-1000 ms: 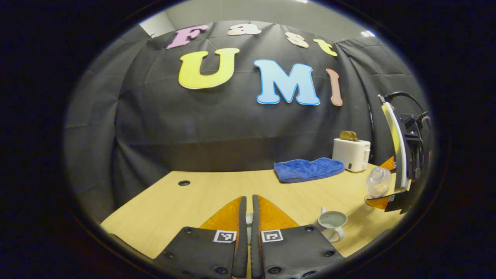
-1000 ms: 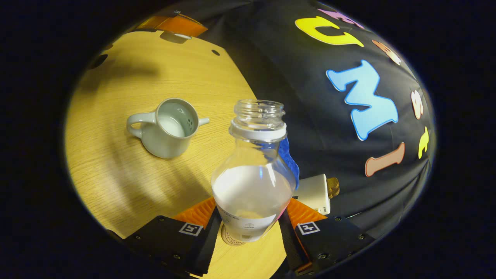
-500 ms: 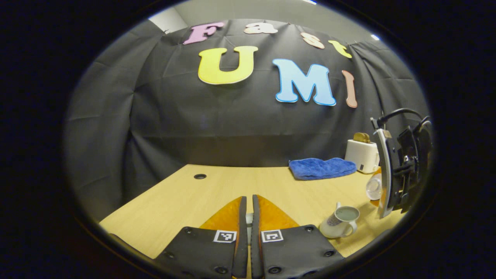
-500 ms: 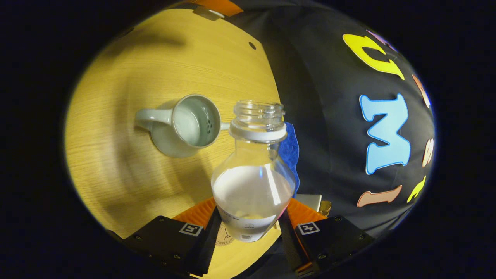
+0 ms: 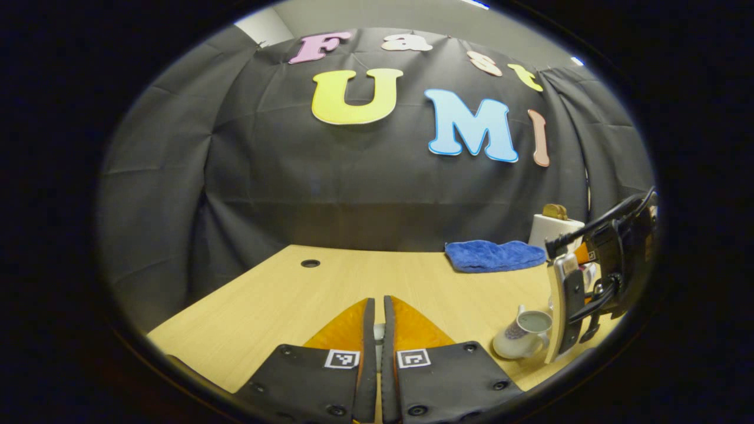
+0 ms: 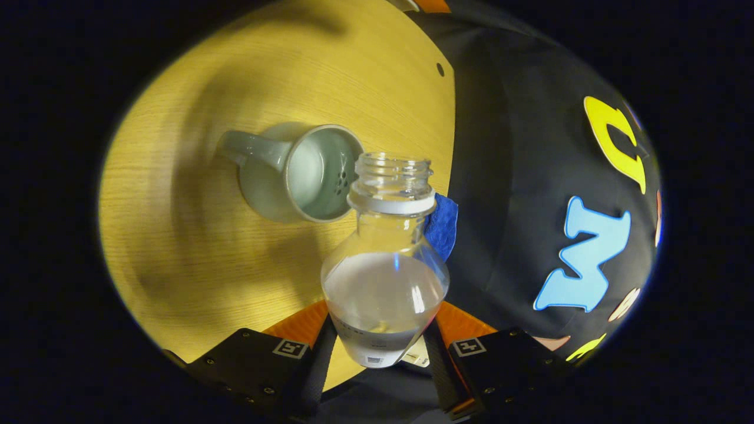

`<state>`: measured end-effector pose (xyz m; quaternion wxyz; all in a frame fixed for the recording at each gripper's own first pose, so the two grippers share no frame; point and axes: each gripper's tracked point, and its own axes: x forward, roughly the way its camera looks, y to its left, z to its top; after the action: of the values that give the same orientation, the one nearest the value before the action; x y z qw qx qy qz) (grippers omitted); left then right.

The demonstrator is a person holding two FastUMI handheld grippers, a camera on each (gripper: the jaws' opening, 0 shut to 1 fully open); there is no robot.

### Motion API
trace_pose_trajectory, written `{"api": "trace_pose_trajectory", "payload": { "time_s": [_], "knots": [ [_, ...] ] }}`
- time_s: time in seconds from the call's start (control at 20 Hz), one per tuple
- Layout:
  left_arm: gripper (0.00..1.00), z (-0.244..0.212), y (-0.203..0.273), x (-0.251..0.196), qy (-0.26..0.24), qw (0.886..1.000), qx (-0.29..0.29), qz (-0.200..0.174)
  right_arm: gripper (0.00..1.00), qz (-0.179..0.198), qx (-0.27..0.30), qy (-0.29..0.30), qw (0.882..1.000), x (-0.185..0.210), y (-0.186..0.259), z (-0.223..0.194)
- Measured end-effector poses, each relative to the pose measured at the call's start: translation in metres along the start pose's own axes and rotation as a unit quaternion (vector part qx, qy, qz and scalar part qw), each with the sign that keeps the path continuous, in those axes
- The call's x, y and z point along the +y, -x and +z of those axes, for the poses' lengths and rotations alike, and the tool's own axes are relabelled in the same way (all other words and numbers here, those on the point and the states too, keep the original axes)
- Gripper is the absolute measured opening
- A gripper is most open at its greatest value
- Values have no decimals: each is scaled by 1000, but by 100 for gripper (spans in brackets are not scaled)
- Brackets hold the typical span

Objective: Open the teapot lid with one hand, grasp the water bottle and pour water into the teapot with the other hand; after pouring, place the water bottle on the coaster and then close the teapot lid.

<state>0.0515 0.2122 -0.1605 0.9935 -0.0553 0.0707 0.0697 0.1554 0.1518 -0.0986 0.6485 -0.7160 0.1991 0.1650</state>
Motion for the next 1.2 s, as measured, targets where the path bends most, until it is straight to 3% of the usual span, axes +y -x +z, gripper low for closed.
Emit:
{"api": "trace_pose_trajectory", "payload": {
  "time_s": [0.35, 0.75, 1.2],
  "knots": [
    [10, -12, -2, 10, 10, 1000, 3, 9, 73, 23, 30, 76, 996, -3, -1, -5],
    [9, -17, -7, 9, 24, 1000, -1, 4, 73, -6, 48, 173, 984, -22, -2, -2],
    [10, -32, -7, 9, 50, 999, -2, 8, 74, -14, 64, 198, 978, -28, 3, -6]
  ]
}}
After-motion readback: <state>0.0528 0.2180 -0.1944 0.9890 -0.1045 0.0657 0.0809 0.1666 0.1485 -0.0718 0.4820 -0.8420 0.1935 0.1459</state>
